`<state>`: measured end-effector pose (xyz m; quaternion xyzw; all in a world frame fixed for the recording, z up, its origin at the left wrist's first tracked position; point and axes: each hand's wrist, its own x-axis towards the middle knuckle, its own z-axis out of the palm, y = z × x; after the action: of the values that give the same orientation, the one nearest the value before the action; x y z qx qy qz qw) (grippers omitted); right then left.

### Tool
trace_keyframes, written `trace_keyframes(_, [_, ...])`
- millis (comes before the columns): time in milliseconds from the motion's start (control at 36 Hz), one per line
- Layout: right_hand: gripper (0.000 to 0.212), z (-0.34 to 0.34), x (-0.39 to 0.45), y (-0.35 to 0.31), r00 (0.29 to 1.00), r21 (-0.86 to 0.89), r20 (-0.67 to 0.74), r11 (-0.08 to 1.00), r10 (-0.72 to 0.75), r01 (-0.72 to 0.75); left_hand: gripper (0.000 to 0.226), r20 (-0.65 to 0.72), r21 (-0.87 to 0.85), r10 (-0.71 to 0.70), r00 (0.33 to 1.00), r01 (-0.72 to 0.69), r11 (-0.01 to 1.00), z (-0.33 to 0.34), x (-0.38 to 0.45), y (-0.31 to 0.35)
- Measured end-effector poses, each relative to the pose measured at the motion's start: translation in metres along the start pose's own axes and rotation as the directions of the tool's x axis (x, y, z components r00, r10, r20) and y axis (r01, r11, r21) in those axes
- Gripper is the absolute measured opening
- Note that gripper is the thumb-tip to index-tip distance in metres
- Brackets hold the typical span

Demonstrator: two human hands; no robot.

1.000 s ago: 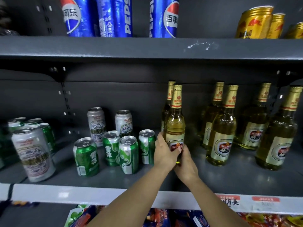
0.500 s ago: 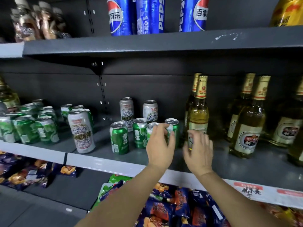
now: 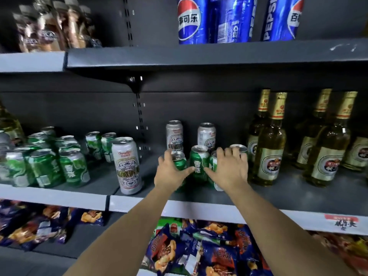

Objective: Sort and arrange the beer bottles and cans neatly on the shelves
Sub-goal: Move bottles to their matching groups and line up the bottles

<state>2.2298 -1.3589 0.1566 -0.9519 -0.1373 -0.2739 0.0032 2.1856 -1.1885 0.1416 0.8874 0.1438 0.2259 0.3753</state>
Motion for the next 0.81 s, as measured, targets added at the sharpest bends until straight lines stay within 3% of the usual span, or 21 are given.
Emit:
trace_keyframes(111, [0.075, -0.001, -0.005, -0.003, 0.998, 0.051, 0.033, 0.997, 0.054, -0.056, 0.069, -0.025, 0.042, -0.006, 1.000, 0.007, 0.999, -0.005, 0.001, 0.000])
trace_keyframes(222, [0.072, -0.009, -0.012, -0.007, 0.989, 0.203, 0.059, 0.968, 0.138, -0.147, 0.066, -0.053, 0.034, -0.041, 0.998, 0.042, 0.999, -0.013, -0.006, 0.003])
trace_keyframes(361, [0.066, -0.022, -0.028, -0.011, 0.992, 0.276, 0.000, 0.953, 0.128, -0.123, 0.060, -0.143, 0.008, -0.044, 0.989, 0.045, 0.999, -0.035, -0.033, 0.010])
trace_keyframes(611, [0.063, -0.060, -0.054, -0.066, 0.989, 0.403, -0.104, 0.904, -0.108, 0.141, 0.062, -0.212, 0.091, -0.129, 0.969, 0.151, 0.984, -0.092, -0.098, -0.005])
trace_keyframes(806, [0.062, -0.076, -0.093, -0.153, 0.932, 0.427, -0.091, 0.832, -0.351, 0.355, 0.063, -0.316, 0.079, -0.277, 0.907, 0.317, 0.945, -0.158, -0.140, -0.058])
